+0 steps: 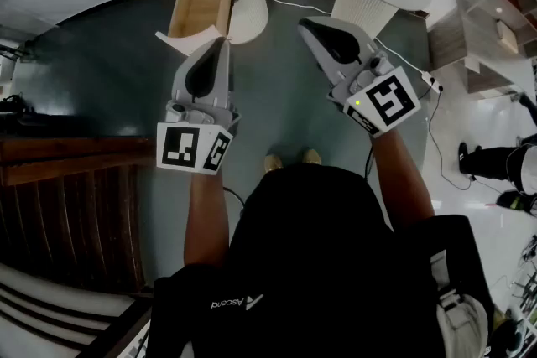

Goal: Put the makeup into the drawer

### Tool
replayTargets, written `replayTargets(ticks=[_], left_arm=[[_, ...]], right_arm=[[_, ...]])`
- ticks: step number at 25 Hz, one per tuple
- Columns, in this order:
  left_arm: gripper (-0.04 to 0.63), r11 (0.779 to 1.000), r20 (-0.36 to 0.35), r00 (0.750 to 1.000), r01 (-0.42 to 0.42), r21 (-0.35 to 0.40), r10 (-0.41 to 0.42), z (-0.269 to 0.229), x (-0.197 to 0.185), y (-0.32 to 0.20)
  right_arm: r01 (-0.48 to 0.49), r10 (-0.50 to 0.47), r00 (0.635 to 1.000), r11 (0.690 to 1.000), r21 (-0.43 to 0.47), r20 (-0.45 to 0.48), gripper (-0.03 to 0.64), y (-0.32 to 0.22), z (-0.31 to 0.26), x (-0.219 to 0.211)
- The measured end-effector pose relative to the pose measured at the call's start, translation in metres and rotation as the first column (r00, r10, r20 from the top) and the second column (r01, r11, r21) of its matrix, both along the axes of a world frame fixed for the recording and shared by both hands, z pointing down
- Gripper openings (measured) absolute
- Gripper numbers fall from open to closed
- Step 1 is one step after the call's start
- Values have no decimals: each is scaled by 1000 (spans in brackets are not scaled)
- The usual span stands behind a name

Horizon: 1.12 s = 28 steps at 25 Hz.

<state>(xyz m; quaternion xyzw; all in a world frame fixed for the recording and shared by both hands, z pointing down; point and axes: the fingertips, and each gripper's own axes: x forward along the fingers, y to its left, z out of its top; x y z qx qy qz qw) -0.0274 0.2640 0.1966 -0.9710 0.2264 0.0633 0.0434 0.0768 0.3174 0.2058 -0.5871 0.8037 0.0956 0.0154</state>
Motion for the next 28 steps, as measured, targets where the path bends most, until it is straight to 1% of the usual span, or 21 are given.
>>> replayTargets(ticks=[7,17,23,28], left_arm=[[9,1000,1,1000,15,7,-15,-4,10,10],[9,997,11,997,80,22,-80,-5,35,17],[9,992,23,992,122,31,-122,-3,41,6],[9,989,22,989,143,38,-143,-1,44,-18]], right_arm=[[32,-32,999,999,18,18,3,10,-6,5],[80,-80,997,997,15,19,3,18,-2,28],[92,-92,995,996,19,27,3,6,2,43],[98,-98,995,995,12,23,3,-20,6,48]])
